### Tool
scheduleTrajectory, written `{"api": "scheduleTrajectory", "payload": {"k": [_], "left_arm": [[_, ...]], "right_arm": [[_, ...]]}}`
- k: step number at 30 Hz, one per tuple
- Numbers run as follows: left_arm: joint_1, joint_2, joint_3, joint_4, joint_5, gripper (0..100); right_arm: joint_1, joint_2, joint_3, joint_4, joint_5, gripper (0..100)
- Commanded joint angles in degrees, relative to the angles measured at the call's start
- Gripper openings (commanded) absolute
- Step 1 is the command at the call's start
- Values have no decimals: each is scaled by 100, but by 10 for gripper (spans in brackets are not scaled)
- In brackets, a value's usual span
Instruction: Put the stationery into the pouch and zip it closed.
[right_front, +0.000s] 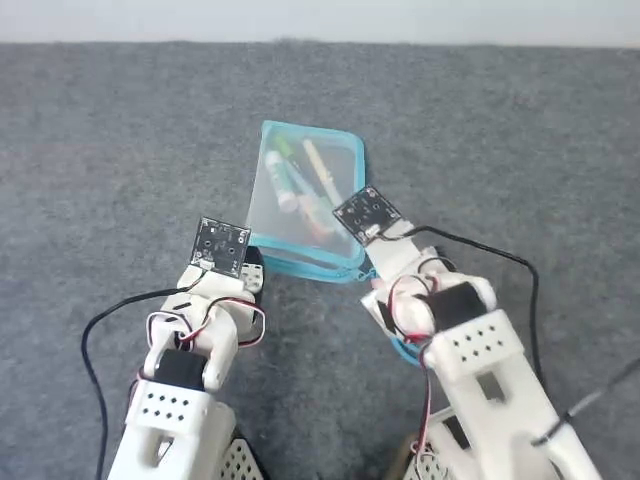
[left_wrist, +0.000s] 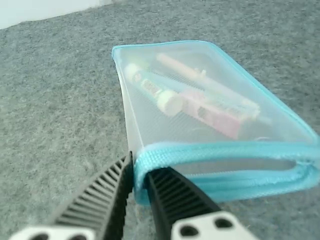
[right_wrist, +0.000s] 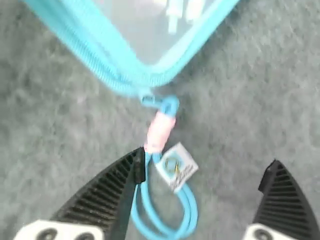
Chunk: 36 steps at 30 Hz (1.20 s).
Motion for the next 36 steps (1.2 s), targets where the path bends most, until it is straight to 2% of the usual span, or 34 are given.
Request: {"api": "scheduleTrajectory", "payload": {"k": [1, 8, 16, 25, 27, 33, 36], "left_arm": [[-62, -9, -127, -237, 18, 13], [-26, -9, -127, -246, 18, 13], [-18, -9, -127, -255, 18, 13], [-18, -9, -136, -237, 18, 13], [-18, -9, -136, -237, 18, 13], [-18, -9, -119, -229, 18, 13], [-26, -9, -110, -229, 18, 13]], "right_arm": [[-75, 541, 79, -910, -88, 354], [-75, 1130, 149, -1736, -88, 354], [-84, 1648, 185, -1833, -70, 354], [-66, 1420, 422, -1754, 193, 351], [-75, 1534, 422, -1842, 185, 314], [-75, 2070, 422, -2281, 193, 88], [-31, 2114, 404, -2290, 193, 21]]}}
